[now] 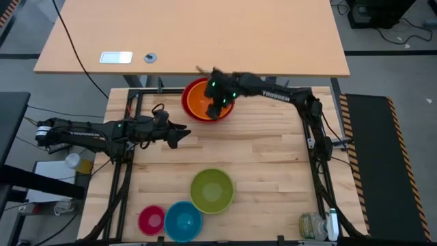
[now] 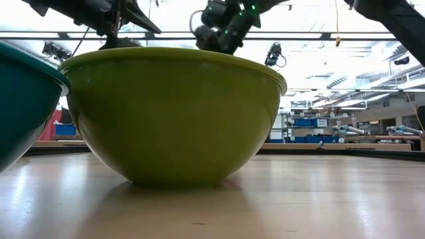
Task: Nest bowls inside each other by size order
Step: Stack the green bowl on the orange bowl
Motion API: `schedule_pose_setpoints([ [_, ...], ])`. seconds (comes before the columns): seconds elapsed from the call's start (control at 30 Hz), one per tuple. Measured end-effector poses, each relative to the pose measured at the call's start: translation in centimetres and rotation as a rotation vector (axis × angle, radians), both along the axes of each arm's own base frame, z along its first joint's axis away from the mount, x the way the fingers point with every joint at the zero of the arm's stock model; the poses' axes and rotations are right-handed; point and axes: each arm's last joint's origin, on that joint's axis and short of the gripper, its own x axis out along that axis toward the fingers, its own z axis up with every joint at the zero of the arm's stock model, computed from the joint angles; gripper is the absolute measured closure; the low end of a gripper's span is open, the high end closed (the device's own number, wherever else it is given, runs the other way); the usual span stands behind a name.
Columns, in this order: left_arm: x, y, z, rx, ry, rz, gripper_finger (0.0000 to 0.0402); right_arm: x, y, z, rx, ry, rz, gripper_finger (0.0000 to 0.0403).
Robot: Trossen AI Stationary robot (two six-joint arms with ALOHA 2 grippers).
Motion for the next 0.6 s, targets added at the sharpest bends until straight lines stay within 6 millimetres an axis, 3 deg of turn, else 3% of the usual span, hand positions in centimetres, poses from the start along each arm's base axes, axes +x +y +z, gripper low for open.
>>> schedule_pose_setpoints([
  [0.23, -0.1, 0.0, -0.4, -0.004, 0.043, -0.011, 0.0161, 1.6, 6.2, -0.1, 0.016, 0.009, 0.158, 0.0215],
  [0.6, -0.2, 0.0, -0.6, -0.014, 0.066, -0.027, 0.0161, 1.5, 12.6, -0.6, 0.050, 0.114, 0.288, 0.0215],
])
